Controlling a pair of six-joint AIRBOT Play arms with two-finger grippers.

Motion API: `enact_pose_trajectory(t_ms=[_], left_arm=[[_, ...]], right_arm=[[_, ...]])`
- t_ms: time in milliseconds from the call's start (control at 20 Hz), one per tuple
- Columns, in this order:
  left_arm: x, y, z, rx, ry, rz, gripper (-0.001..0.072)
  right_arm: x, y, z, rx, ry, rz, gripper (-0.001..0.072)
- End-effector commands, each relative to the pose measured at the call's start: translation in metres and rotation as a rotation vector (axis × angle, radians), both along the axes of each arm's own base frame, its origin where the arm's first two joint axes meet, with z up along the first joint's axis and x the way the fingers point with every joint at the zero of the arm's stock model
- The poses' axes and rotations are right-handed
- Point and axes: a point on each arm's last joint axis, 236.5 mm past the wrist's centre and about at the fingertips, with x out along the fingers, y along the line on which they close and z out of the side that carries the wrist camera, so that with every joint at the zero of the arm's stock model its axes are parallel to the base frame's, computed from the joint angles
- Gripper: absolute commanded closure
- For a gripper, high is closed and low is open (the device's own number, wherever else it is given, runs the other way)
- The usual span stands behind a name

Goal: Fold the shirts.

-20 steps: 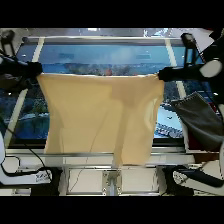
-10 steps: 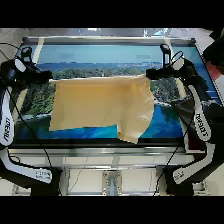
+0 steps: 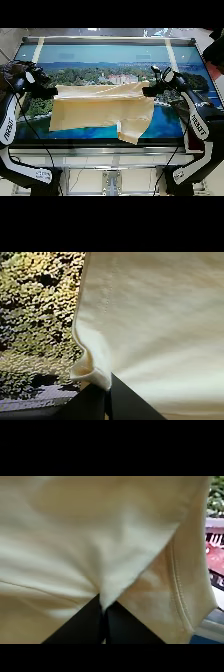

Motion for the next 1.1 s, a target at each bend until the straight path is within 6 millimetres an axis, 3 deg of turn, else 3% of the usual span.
enact_pose_trajectory(t_ms=[0,50,100,150,250,350,400,450,550,600,700,750,900,1050], left_arm=[[-0.009,-0.005,-0.009,-0.019,0.036,0.001,0.0677],[-0.011,-0.009,-0.008,-0.039,0.043,0.005,0.0476],[-0.011,-0.011,-0.005,-0.047,0.038,0.008,0.0145],[-0.01,-0.01,0.004,-0.044,0.019,0.009,0.0024],[-0.009,-0.005,0.044,-0.028,-0.06,0.015,0.0031],[-0.024,0.009,0.093,0.0,-0.15,0.042,0.0031],[-0.042,0.018,0.102,0.004,-0.168,0.079,0.0031],[-0.07,0.026,0.094,-0.007,-0.156,0.152,0.0032],[-0.133,0.03,0.053,-0.081,-0.122,0.375,0.0032],[-0.155,0.025,0.036,-0.14,-0.139,0.484,0.0032],[-0.181,0.006,0.013,-0.311,-0.183,0.688,0.0032],[-0.191,-0.008,0.004,-0.398,-0.17,0.756,0.0032],[-0.202,-0.027,-0.017,-0.488,-0.148,0.832,0.0032],[-0.196,-0.025,-0.025,-0.513,-0.16,0.882,0.0031]], right_arm=[[-0.011,0.004,-0.01,0.009,0.039,-0.005,0.0672],[-0.015,0.007,-0.007,0.025,0.058,-0.002,0.0538],[-0.021,0.01,-0.002,0.036,0.084,0.012,0.0347],[-0.028,0.013,0.01,0.042,0.117,0.038,0.0323],[-0.046,0.006,0.053,0.021,0.152,0.097,0.0324],[-0.069,-0.023,0.102,-0.031,0.134,0.114,0.0324],[-0.087,-0.033,0.117,-0.017,0.142,0.093,0.0324],[-0.11,-0.036,0.122,0.026,0.152,0.062,0.0324],[-0.156,-0.025,0.098,0.139,0.172,-0.029,0.0323],[-0.181,-0.014,0.078,0.202,0.209,-0.095,0.0322],[-0.233,0.022,0.041,0.365,0.338,-0.197,0.0137],[-0.253,0.038,0.031,0.442,0.409,-0.229,0.0136],[-0.274,0.066,0.008,0.553,0.46,-0.303,0.0137],[-0.27,0.082,-0.005,0.508,0.403,-0.282,0.0137]])
